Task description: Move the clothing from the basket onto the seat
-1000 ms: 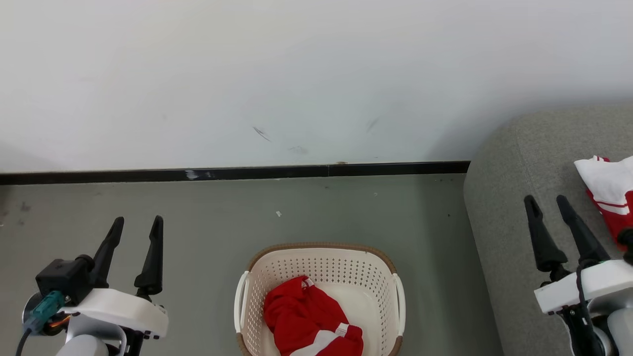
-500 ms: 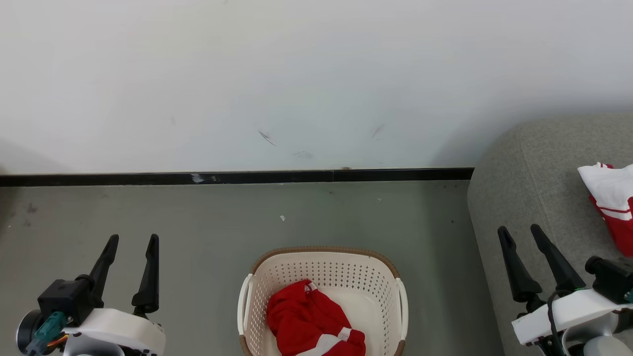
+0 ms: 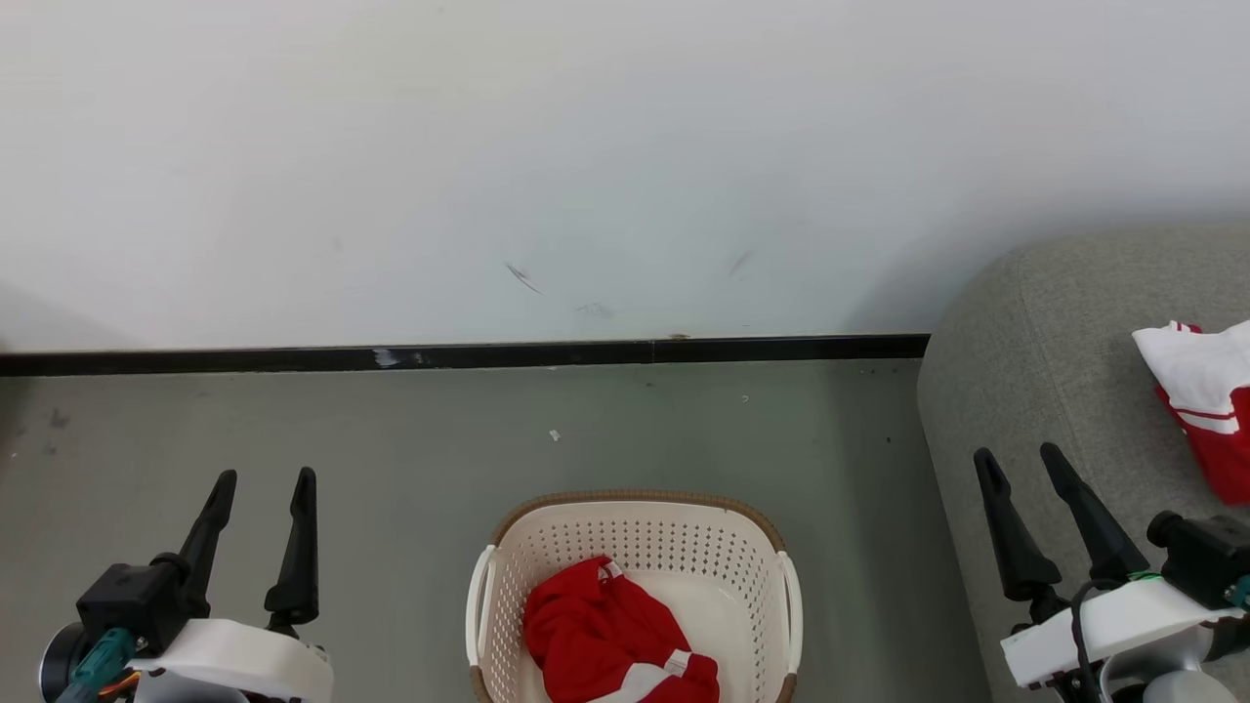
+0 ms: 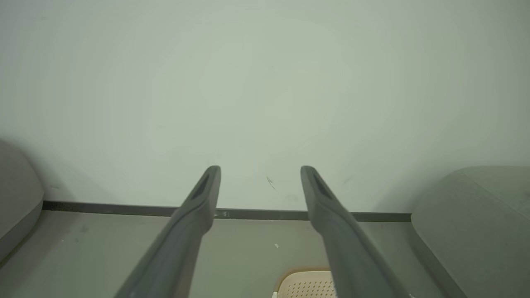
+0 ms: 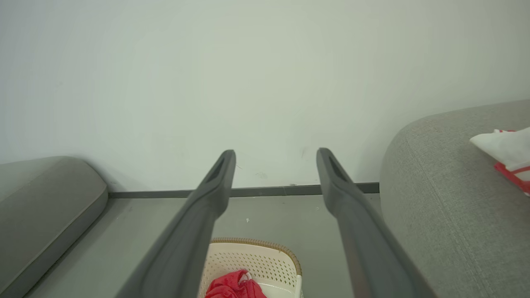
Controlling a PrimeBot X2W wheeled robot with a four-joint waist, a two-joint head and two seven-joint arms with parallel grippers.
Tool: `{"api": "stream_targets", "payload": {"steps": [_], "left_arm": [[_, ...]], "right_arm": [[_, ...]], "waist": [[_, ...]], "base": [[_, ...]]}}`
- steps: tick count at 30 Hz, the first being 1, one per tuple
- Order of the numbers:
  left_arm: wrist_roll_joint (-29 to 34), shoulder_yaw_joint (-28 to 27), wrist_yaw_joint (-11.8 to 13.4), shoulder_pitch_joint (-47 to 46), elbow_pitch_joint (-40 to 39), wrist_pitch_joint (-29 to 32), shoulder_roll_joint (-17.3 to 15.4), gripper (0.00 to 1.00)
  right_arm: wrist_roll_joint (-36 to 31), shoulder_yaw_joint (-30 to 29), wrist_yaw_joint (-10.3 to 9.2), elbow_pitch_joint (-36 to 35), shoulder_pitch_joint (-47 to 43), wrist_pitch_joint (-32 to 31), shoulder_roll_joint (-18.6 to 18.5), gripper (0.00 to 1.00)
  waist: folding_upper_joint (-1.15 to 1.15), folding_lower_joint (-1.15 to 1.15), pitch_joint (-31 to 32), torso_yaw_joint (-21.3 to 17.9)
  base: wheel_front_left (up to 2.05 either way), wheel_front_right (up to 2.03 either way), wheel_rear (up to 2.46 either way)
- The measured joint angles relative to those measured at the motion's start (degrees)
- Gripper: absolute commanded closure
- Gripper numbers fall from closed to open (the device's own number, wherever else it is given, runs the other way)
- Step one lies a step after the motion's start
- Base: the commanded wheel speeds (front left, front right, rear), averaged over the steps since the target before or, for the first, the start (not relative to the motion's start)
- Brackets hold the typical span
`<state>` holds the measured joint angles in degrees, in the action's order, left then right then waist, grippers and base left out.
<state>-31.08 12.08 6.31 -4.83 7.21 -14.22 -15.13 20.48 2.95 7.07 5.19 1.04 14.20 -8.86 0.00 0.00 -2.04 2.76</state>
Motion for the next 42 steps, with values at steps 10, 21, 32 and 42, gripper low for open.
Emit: {"api": "stream_targets", "payload": {"steps": [10, 21, 32, 42], "left_arm": [[1.9, -2.1, -1.4, 0.8, 0.0, 0.0, 1.1, 0.0], [3.0, -3.8, -2.8, 0.8, 0.0, 0.0, 2.5, 0.0], [4.4, -5.0, -4.1, 0.8, 0.1, 0.0, 3.6, 0.0], [5.4, -5.8, -5.8, 0.8, 0.2, 0.0, 4.1, 0.0]], "right_arm": [[-0.6, -0.4, 0.0, -1.0, -0.9, 0.0, 0.8, 0.0], [-1.5, -0.4, 0.0, -1.4, -0.9, 0.0, 1.4, 0.0], [-1.8, -0.5, 0.0, -1.6, -0.9, 0.0, 1.5, 0.0], [-1.9, -0.7, 0.0, -2.4, -0.9, 0.0, 1.8, 0.0]], "waist": [[0.0, 0.0, -0.3, -0.1], [0.0, 0.0, -0.5, -0.3], [0.0, 0.0, -0.7, -0.7], [0.0, 0.0, -1.4, -0.8]], "base": [[0.0, 0.0, 0.0], [0.0, 0.0, 0.0], [0.0, 0.0, 0.0], [0.0, 0.0, 0.0]]}}
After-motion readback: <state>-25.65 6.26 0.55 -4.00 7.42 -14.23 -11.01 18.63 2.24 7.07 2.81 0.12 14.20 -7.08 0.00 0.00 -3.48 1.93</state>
